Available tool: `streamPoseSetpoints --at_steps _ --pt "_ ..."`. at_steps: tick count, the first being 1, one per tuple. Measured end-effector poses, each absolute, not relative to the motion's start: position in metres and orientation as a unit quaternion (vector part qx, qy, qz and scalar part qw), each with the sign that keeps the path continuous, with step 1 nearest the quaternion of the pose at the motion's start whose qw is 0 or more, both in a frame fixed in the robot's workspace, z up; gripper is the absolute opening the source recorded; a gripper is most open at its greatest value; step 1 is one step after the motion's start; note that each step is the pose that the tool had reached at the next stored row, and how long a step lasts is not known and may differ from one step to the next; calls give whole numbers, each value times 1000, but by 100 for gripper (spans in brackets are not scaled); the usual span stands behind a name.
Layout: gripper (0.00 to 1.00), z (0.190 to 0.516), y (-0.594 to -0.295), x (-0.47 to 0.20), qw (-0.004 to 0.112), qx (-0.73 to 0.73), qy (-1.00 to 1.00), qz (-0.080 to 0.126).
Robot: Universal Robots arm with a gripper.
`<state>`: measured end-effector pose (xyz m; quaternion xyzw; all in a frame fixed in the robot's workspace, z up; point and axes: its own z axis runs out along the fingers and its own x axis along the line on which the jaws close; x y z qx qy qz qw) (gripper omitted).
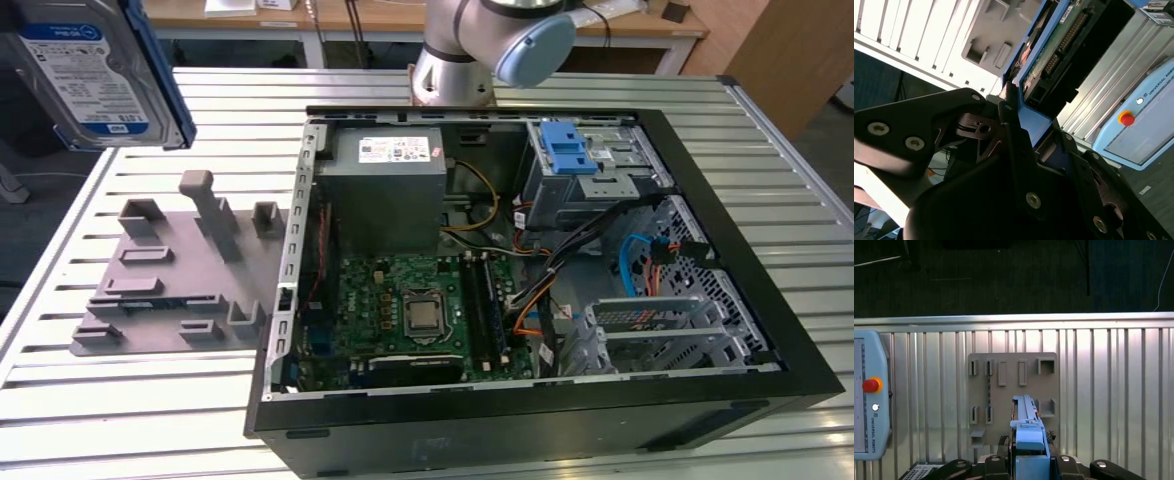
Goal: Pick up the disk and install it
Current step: 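Pick up the disk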
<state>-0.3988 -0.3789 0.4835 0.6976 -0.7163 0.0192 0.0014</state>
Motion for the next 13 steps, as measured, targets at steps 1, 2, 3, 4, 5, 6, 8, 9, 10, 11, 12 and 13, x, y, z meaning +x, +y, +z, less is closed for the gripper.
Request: streamPoseSetpoints --at_steps 1,2,3,4,5,6,8,9,10,11,12,13 --pt "36 484 -379 -397 2 698 -716 19" --pt "36 484 -380 -394 2 698 -716 19" --pt "36 484 -380 -391 2 698 -716 19" --pt "36 483 -380 -389 2 698 -716 18" --pt "36 483 -381 -386 2 698 -716 18" --pt "36 483 -381 -384 2 698 -716 18" --pt "36 484 -382 -379 3 698 -716 18" --pt "36 484 -382 -377 3 698 -716 18" --pt "36 484 -382 -375 3 698 -716 18" --pt "36 484 -383 -373 3 698 -716 18" --pt "36 483 -383 -371 3 698 -716 17" --pt "36 483 -383 -370 3 698 -716 17"
